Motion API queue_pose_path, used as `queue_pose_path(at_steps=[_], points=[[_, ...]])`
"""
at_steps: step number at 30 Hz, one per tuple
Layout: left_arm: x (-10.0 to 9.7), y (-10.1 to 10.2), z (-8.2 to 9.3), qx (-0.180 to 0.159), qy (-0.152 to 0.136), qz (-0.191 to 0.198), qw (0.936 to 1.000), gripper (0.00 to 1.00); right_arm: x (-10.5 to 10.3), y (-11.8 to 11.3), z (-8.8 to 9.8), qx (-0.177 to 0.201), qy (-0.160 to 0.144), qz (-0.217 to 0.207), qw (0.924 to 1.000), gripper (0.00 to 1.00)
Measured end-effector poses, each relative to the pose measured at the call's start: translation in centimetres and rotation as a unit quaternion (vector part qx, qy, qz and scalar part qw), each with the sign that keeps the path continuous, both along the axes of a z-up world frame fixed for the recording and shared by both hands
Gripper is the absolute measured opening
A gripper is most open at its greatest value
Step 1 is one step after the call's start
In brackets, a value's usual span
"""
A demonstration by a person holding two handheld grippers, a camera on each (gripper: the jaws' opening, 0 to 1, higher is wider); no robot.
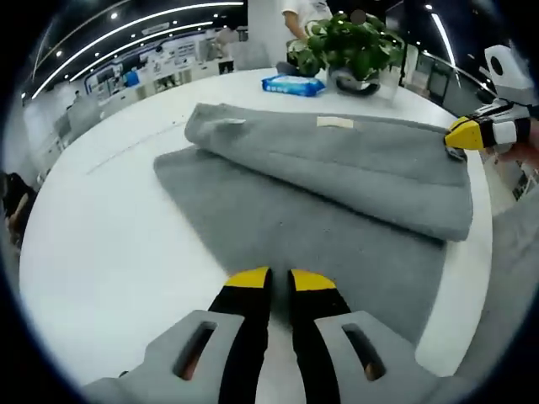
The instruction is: Open the folded towel by lifting each exposed corner and separating the folded layers until the towel lies flat within the target outline without major curled edges
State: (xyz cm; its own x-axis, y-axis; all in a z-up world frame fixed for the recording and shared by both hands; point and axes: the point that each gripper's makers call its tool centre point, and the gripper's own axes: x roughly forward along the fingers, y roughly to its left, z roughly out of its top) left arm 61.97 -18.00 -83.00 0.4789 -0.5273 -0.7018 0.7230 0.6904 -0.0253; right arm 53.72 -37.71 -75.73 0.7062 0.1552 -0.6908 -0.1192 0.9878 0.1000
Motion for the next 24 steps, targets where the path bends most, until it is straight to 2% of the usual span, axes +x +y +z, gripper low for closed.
queue_pose_path(at_steps=[6,24], points=[[0.1,0.0,0.0,-0.013,0.006,0.004,0.9999,0.07,-0.6,-1.9,-0.3,-0.002,0.005,-0.022,0.9998,0.01],[0.0,0.0,0.0,-0.007,-0.001,0.001,1.0,0.07,-2.5,-5.9,-1.8,-0.01,0.022,-0.065,0.9976,0.01]])
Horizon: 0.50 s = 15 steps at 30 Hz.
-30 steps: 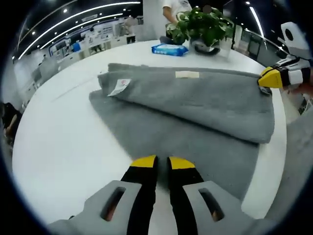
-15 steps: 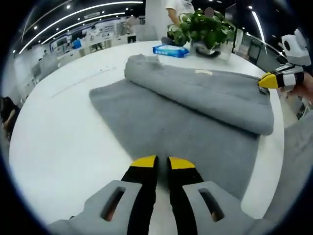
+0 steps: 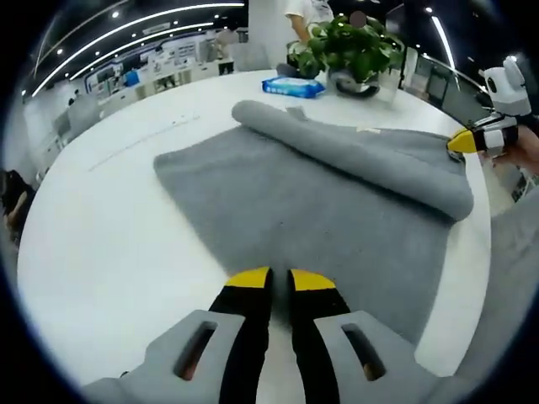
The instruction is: Open the folded towel by lifting each exposed corner and separating the folded layers until the towel lies flat within the target outline without major curled edges
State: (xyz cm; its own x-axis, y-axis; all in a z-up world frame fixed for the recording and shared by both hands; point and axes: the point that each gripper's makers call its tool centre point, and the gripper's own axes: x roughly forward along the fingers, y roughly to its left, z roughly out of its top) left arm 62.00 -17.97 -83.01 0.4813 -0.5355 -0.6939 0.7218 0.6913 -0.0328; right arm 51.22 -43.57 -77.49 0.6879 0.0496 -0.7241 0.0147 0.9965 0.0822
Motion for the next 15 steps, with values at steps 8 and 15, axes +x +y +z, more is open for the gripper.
queue_pose_path(at_steps=[8,15], points=[[0.0,0.0,0.0,0.004,0.004,-0.001,1.0,0.07,-1.2,-1.8,-1.0,0.002,0.012,-0.023,0.9997,0.01],[0.0,0.0,-0.1,0.004,0.005,-0.006,1.0,0.06,-1.9,-2.7,-1.6,0.003,0.017,-0.036,0.9992,0.01]])
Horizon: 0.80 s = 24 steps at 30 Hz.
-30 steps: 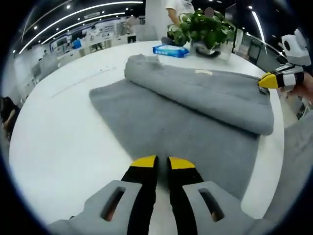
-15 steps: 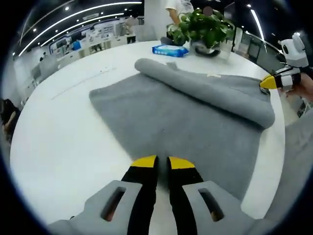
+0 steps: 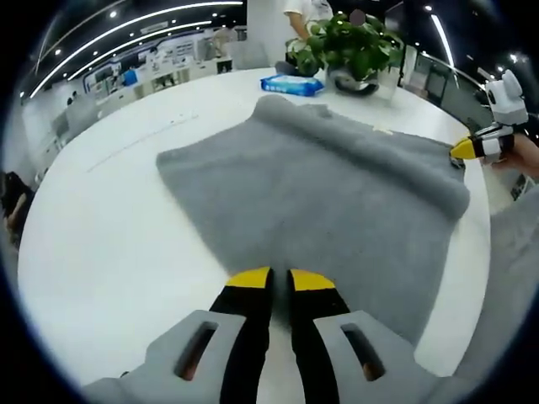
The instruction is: Open the folded towel by lifting each exposed corner and separating the folded layers until the towel lies flat within the target outline without major curled edges
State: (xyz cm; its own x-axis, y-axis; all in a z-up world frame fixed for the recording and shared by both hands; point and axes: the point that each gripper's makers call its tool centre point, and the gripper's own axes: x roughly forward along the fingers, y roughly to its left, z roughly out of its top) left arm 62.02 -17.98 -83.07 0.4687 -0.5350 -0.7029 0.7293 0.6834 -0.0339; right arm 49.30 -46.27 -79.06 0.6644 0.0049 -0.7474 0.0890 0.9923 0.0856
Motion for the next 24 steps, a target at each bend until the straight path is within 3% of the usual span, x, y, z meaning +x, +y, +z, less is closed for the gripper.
queue_pose_path(at_steps=[8,17,22,24], points=[[0.4,0.3,0.1,0.007,-0.001,-0.004,1.0,0.06,-0.9,-0.7,-0.6,0.003,0.008,-0.008,0.9999,0.01],[1.3,1.2,0.1,0.019,-0.008,-0.003,0.9998,0.06,-2.0,0.2,-1.1,0.014,0.007,0.006,0.9999,0.01],[1.5,1.5,0.1,0.03,-0.007,-0.002,0.9995,0.06,-2.1,-0.4,0.0,0.024,-0.037,-0.011,0.999,0.02],[1.5,1.5,0.1,0.038,0.007,0.012,0.9992,0.06,-2.1,-0.7,0.4,0.027,-0.052,-0.018,0.9981,0.04]])
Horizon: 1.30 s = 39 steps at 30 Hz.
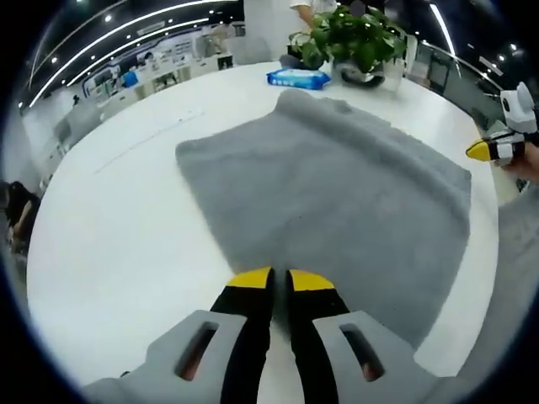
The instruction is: Open the folded towel by lifting each exposed corner and separating the folded layers until the towel lies flat within the target outline without major curled edges
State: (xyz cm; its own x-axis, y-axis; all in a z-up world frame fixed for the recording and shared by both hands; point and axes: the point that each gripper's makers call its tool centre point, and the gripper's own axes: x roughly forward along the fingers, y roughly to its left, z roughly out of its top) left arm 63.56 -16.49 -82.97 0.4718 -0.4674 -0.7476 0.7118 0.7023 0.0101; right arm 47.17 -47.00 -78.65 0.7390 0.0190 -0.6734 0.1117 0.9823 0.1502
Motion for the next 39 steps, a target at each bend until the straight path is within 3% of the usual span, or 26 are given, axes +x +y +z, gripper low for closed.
queue_pose_path(at_steps=[3,6,9,17,20,23,27,29,34,39], points=[[-0.1,-0.6,0.5,0.017,-0.011,-0.012,0.9997,0.0,0.0,-1.1,0.6,-0.002,-0.018,-0.02,0.9996,0.05],[-0.1,-2.4,2.2,-0.008,-0.036,-0.022,0.9991,0.0,-0.1,-1.9,0.9,0.006,-0.029,-0.044,0.9986,0.05],[-0.5,-4.3,3.4,-0.035,-0.036,-0.023,0.9984,0.0,-0.6,-2.7,0.7,0.023,-0.029,-0.079,0.9962,0.05],[-3.8,-11.1,5.3,-0.078,-0.032,-0.065,0.9943,0.02,-0.5,-3.3,1.3,0.021,-0.041,-0.095,0.9944,0.06],[-5.3,-13.6,5.7,-0.091,-0.026,-0.083,0.9921,0.02,-0.7,-3.2,0.6,0.029,-0.026,-0.095,0.9947,0.06],[-6.7,-15.9,6.1,-0.111,-0.023,-0.098,0.9887,0.02,-0.5,-2.5,0.4,0.072,-0.022,-0.104,0.9918,0.05],[-8.6,-18.7,6.4,-0.134,-0.011,-0.115,0.9842,0.02,-2.1,-1.9,-1.8,0.063,0.045,-0.09,0.9929,0.0],[-9.5,-19.9,6.3,-0.143,-0.009,-0.126,0.9816,0.02,-1.6,-1.0,-1.7,0.089,0.035,-0.083,0.9919,0.0],[-11.9,-22.3,5.8,-0.151,0.007,-0.152,0.9767,0.02,-1.9,-0.6,-2.8,0.09,0.062,-0.078,0.991,0.03],[-14.3,-24.5,4.8,-0.157,0.025,-0.174,0.9718,0.02,-2.4,0.2,-4.0,0.151,0.085,-0.093,0.9805,0.04]])
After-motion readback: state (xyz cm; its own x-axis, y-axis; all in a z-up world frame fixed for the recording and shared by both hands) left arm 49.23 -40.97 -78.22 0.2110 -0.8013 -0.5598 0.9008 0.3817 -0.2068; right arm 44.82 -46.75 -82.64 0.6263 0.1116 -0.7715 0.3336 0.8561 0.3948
